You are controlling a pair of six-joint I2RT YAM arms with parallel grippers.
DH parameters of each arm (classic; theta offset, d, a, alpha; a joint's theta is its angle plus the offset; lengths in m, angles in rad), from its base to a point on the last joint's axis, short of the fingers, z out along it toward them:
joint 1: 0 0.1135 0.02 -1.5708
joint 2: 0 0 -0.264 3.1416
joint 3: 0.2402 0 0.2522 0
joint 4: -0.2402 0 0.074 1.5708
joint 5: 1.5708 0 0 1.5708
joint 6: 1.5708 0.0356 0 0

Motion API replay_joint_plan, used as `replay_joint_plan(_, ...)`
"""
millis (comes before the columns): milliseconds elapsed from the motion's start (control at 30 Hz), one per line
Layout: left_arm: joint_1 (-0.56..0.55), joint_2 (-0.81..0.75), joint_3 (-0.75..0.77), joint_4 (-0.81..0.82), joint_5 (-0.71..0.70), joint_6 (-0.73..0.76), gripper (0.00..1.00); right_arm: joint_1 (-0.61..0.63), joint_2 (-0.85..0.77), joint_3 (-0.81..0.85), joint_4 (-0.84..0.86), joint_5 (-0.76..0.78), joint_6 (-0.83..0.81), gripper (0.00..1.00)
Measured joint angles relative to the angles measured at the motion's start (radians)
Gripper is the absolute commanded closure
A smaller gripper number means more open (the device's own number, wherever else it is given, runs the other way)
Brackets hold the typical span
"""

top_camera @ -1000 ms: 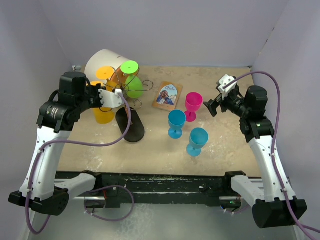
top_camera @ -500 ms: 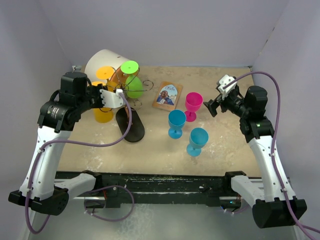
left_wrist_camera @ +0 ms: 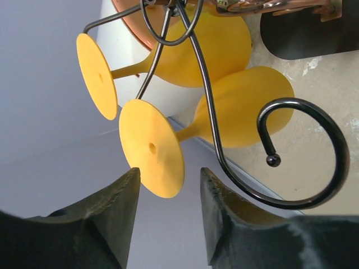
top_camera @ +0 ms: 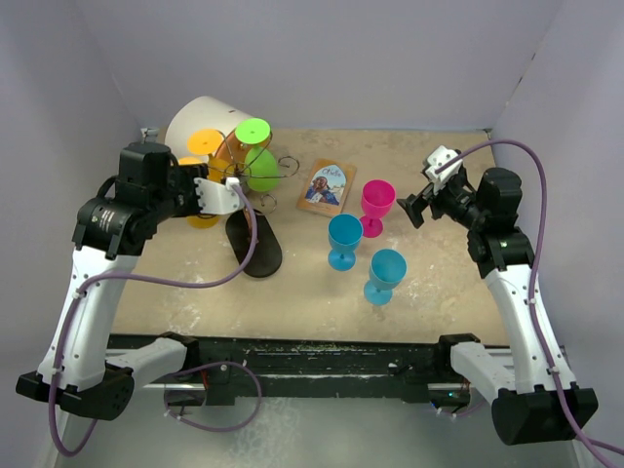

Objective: Place the wine glass upside down on the wine glass rack

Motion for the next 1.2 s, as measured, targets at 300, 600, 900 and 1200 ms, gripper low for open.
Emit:
replay_joint_plan(300, 0.000, -0.008, 0.018, -0.077, 0.001, 0.006, 0.16, -0.002, 0.000, 0.000, 0.000, 0.000, 0.000, 0.00)
replay_joint_plan(600, 0.000, -0.011, 0.107, -0.124, -0.022, 0.006, 0.09, -0.003, 0.000, 0.000, 0.000, 0.000, 0.000, 0.00)
replay_joint_plan(900, 0.000, -0.026, 0.193, -0.056, -0.067, -0.096, 0.01, -0.003, 0.006, 0.000, 0.005, 0.008, 0.013, 0.00)
replay_joint_plan(1200, 0.000, -0.053, 0.241, 0.151, 0.003, -0.474, 0.01, -0.006, 0.144, 0.046, -0.011, 0.079, 0.092, 0.10)
